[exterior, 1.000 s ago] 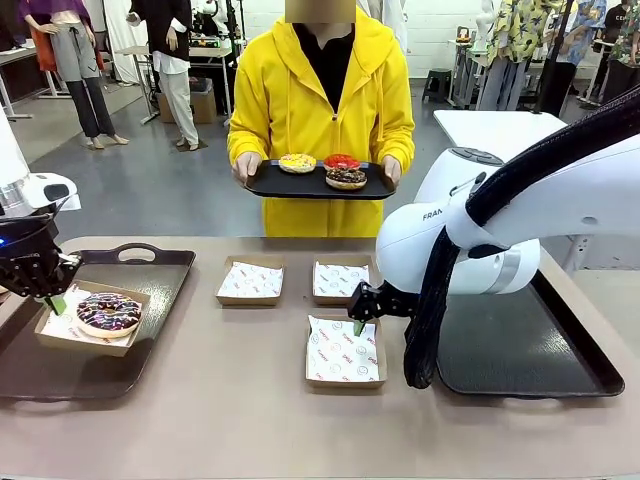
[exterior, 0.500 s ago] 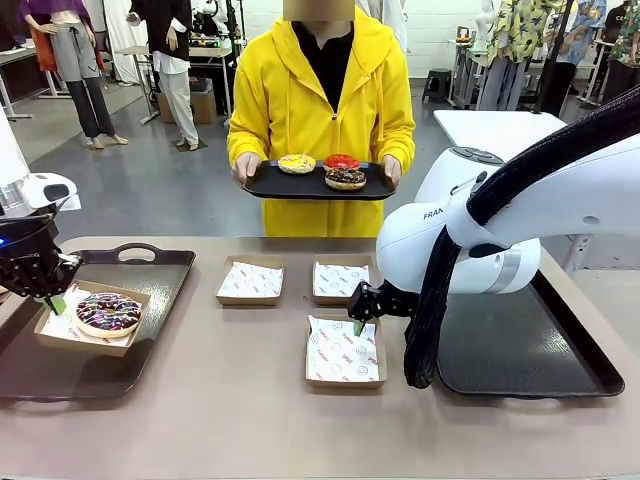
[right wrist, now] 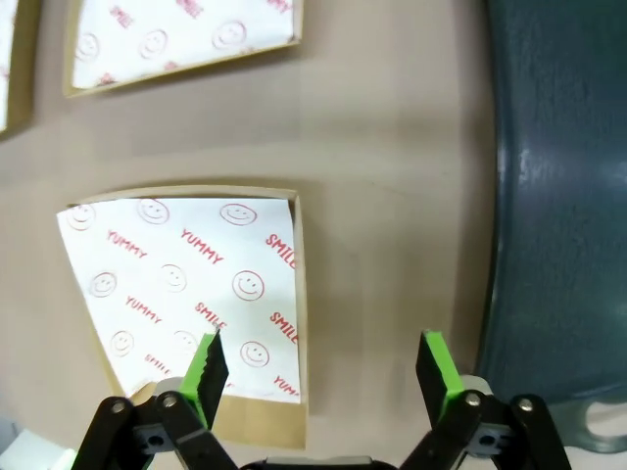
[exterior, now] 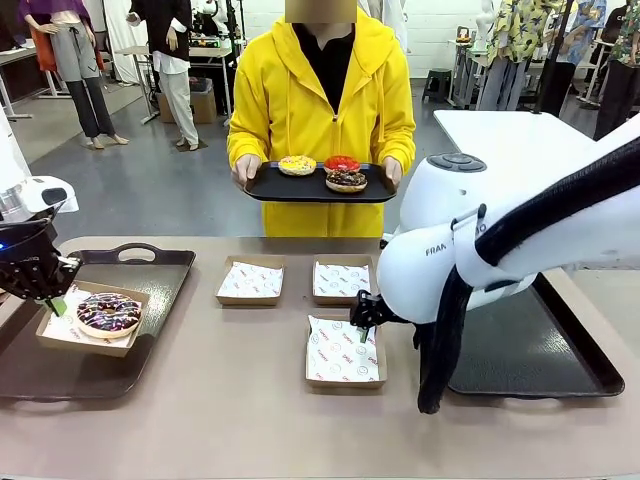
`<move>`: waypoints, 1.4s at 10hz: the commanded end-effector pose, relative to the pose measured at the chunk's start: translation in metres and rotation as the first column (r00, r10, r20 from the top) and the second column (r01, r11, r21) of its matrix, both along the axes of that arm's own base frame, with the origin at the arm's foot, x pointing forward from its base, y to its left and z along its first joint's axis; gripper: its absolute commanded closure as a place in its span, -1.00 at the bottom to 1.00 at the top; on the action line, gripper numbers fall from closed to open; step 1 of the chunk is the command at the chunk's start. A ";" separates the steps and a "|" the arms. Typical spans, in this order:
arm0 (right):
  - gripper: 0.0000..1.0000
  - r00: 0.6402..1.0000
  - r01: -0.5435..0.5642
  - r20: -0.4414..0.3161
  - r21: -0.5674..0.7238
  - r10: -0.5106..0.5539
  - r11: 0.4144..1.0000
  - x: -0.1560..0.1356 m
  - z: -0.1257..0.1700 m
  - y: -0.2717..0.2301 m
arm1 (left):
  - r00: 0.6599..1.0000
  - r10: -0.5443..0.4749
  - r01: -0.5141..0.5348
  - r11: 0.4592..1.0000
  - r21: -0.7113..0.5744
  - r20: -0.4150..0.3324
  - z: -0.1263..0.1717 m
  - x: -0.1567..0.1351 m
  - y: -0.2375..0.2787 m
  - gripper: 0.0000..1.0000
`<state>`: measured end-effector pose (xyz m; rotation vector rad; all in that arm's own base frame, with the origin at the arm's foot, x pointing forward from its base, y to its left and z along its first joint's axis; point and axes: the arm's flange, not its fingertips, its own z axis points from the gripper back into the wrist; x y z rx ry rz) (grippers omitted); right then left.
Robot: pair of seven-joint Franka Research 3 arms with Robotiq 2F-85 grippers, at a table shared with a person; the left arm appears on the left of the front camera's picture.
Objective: Individually package the donuts and arrange them on the tray.
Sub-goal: Place the picked Paper togo box on the Handle tray while simultaneously picking up another Paper togo box from the table with the other hand.
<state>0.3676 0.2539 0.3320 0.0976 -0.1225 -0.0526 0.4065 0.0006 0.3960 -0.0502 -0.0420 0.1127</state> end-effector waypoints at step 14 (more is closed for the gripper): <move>-1.00 0.998 0.047 -0.036 -0.075 -0.050 0.996 0.001 -0.013 0.017 | 0.979 -0.200 0.199 0.980 0.021 0.030 -0.040 -0.025 -0.006 0.97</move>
